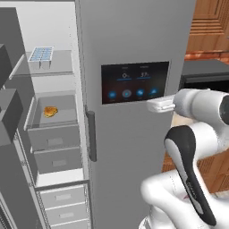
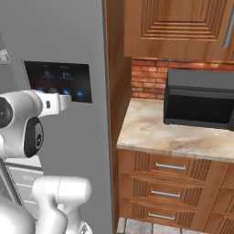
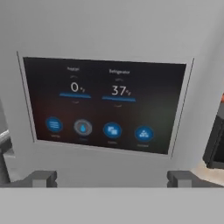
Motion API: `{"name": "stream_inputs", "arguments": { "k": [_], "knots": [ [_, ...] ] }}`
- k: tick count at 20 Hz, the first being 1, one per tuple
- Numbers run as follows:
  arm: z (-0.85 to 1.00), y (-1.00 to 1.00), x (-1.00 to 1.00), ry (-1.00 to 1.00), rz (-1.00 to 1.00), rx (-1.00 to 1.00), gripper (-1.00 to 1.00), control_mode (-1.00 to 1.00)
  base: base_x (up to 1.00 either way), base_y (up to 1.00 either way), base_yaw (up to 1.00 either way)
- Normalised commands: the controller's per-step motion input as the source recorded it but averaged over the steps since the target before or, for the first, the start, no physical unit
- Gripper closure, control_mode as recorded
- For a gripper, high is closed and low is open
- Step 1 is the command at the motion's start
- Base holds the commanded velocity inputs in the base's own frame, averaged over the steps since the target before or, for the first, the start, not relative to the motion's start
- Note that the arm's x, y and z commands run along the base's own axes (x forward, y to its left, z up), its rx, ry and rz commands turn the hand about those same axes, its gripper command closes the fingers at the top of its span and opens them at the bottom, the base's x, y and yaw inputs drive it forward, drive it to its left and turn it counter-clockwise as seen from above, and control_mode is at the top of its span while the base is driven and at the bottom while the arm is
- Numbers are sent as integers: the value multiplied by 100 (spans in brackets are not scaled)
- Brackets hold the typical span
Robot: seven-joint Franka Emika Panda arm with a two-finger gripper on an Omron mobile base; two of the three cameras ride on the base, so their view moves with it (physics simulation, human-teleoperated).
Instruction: Open the freezer door, pick up the ice cube tray from the freezer, and place it on the dining counter.
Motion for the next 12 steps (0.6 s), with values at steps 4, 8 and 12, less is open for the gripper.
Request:
{"name": "stream_inputs", "arguments": {
  "k": [4,8,12],
  "knots": [
    [0,-33,-15,18,-5,-9,-100,-100,0,0,0],
    [-19,0,-31,4,-1,0,-100,-100,0,0,0],
    [-30,-6,-29,0,-4,0,-100,-100,0,0,0]
  ]
}}
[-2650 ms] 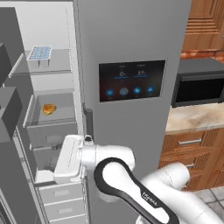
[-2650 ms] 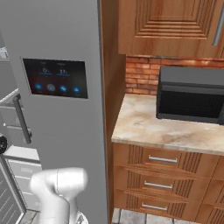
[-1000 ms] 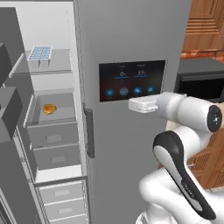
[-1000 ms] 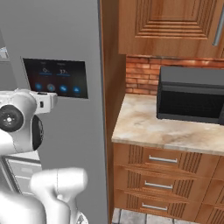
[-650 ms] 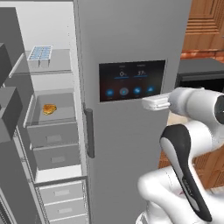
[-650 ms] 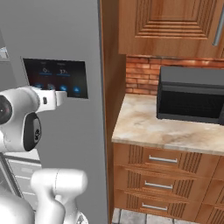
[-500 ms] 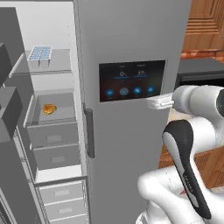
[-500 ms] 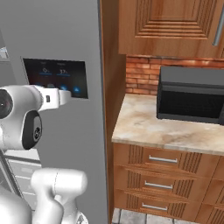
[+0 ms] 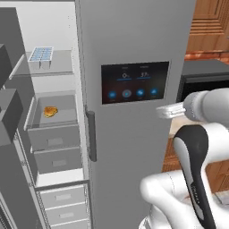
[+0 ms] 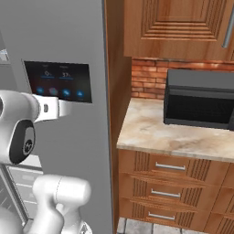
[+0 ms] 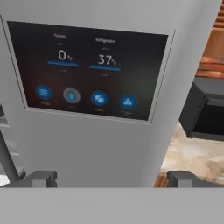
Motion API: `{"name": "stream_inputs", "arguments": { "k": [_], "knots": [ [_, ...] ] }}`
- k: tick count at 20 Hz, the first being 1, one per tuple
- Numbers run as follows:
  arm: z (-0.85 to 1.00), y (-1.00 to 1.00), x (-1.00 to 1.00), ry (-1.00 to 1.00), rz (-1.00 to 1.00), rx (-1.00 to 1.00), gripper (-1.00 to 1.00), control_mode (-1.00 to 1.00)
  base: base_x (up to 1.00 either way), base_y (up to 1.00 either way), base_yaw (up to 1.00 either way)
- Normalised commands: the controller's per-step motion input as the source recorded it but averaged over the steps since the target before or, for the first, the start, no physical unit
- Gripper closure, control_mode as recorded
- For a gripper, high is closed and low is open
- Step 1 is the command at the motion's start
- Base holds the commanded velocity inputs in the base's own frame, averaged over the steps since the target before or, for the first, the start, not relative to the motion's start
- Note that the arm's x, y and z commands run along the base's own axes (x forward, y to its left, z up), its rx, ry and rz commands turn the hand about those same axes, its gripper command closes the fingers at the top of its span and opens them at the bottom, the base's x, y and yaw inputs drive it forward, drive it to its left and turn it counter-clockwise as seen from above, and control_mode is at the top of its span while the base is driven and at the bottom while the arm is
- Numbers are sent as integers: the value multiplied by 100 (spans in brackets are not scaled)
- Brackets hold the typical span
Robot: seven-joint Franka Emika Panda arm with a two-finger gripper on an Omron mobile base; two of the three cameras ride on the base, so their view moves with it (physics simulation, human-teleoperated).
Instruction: Open the freezer door, pick up the ice cube tray from the freezer, and place it on the dining counter.
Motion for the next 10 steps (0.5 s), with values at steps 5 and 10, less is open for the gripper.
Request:
{"name": "stream_inputs", "arguments": {
  "k": [5,10],
  "knots": [
    [-3,-31,-11,0,-3,4,-100,-100,0,0,0],
    [0,-23,0,1,-2,5,-100,-100,0,0,0]
  ]
}}
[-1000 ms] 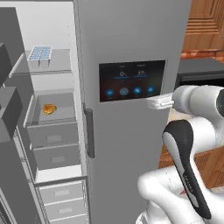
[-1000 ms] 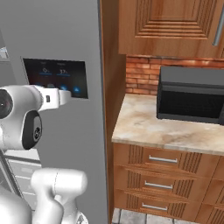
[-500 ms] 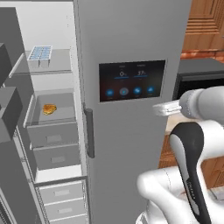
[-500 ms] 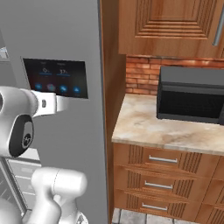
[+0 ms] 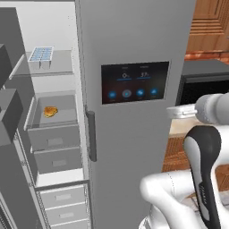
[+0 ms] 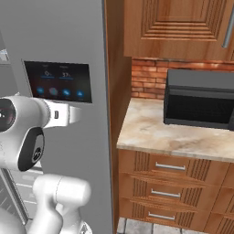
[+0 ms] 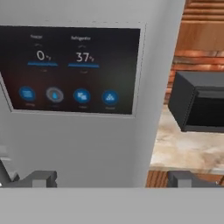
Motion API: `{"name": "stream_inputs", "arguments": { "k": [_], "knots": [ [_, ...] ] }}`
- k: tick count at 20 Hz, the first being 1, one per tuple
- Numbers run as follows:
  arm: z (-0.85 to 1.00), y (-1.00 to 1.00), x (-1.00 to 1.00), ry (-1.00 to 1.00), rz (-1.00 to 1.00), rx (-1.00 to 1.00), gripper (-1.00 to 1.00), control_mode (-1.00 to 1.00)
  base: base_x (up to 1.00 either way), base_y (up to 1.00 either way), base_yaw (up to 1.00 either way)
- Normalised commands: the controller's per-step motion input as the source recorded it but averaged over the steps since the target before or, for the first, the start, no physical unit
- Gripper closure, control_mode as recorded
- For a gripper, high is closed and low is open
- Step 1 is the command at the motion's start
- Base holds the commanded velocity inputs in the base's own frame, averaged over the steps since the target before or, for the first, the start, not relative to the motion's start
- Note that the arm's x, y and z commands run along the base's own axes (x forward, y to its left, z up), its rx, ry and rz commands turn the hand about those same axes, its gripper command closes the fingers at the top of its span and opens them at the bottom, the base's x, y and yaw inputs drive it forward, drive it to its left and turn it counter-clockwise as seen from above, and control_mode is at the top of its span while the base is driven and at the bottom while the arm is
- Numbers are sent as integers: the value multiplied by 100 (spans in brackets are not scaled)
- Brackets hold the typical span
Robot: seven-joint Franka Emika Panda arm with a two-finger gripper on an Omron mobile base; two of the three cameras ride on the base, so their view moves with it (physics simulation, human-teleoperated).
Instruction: Open the freezer door, pick up the ice cube tray from the freezer, and place it on the dining counter.
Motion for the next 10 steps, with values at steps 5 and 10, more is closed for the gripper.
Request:
{"name": "stream_inputs", "arguments": {
  "k": [5,10],
  "knots": [
    [0,0,0,1,-3,0,-100,100,-12,7,0],
    [0,0,0,0,0,0,-100,100,-28,93,0]
  ]
}}
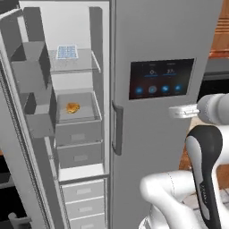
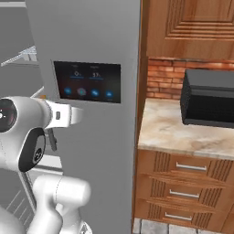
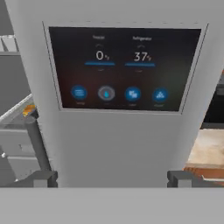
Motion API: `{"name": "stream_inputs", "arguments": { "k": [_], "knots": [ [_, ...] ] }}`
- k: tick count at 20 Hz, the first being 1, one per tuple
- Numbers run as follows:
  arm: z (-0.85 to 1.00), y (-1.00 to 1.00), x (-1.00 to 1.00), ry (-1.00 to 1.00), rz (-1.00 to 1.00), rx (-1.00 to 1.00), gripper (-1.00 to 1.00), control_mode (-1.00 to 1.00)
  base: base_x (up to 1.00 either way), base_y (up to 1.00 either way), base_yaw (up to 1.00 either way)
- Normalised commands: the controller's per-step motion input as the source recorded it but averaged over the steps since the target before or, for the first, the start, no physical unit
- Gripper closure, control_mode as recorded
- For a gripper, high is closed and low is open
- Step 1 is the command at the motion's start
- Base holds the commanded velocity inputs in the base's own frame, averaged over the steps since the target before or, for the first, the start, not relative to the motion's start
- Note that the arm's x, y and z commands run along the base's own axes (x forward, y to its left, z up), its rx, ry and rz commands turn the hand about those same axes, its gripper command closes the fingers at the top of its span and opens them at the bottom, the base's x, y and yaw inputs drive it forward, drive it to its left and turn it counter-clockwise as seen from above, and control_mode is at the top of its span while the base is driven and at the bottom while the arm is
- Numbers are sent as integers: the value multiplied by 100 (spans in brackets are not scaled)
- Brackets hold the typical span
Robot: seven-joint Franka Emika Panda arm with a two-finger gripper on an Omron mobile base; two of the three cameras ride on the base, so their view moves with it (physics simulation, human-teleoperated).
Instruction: Open the freezer door, pick up the ice cube tray from the freezer, and place it on the dining counter.
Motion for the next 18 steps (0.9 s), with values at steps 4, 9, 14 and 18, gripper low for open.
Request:
{"name": "stream_inputs", "arguments": {
  "k": [4,9,14,18],
  "knots": [
    [0,0,0,0,0,0,-100,100,-3,85,0],
    [0,0,0,0,0,0,-100,100,14,29,0],
    [0,0,0,0,0,0,-100,100,42,6,1],
    [0,0,0,0,0,0,-100,100,42,43,10]
  ]
}}
